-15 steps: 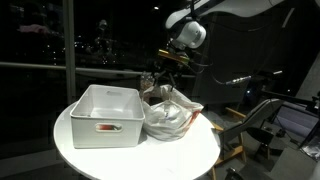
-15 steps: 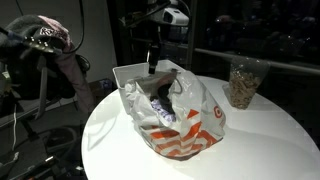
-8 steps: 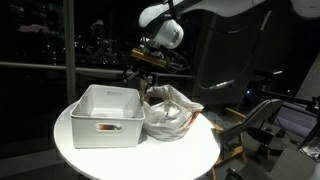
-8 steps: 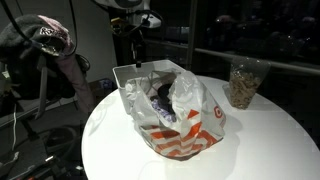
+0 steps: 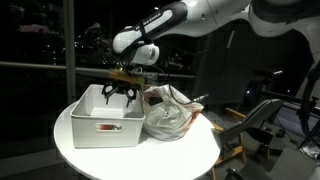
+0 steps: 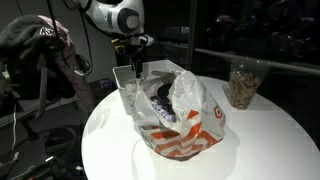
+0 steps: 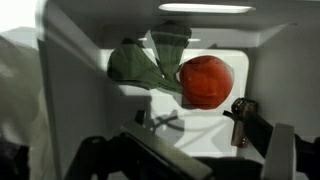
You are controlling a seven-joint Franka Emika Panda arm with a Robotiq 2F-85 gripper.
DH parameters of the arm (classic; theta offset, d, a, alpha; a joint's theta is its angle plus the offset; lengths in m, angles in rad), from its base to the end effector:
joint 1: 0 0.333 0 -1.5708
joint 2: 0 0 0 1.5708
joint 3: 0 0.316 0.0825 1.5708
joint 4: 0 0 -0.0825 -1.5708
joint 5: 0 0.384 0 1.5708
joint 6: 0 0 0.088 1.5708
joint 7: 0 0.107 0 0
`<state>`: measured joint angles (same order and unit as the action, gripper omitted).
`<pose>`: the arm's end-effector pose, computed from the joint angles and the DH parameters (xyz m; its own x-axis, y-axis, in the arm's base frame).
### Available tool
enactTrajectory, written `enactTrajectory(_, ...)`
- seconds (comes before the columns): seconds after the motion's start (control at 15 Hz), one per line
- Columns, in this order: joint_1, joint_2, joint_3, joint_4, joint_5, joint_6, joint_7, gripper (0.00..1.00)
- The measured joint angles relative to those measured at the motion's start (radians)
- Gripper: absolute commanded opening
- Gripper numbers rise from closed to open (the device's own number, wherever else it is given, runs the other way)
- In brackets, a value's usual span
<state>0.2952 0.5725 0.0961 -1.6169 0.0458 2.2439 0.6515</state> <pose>0.6453 0.2582 0.2980 0.9541 -0.2992 -0.0108 -0.2987 -0.9487 -0.1040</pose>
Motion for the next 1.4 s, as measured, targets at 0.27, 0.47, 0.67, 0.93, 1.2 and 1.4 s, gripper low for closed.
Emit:
enactTrajectory(0.27, 0.024, 0.135, -0.004, 0.083, -0.009, 0.035, -0.010, 1.00)
enactTrajectory(0.47, 0.050, 0.219, -0.005, 0.151, -0.013, 0.038, -0.011, 1.00)
enactTrajectory(0.67, 0.074, 0.275, -0.012, 0.192, -0.026, 0.038, -0.023, 0.71)
enactTrajectory(0.93, 0.094, 0.303, -0.029, 0.220, -0.045, 0.038, -0.048, 0.42)
enactTrajectory(1.2, 0.100, 0.295, -0.036, 0.226, -0.056, 0.038, -0.060, 0.13)
enactTrajectory(1.4, 0.096, 0.272, -0.037, 0.220, -0.056, 0.037, -0.069, 0.02)
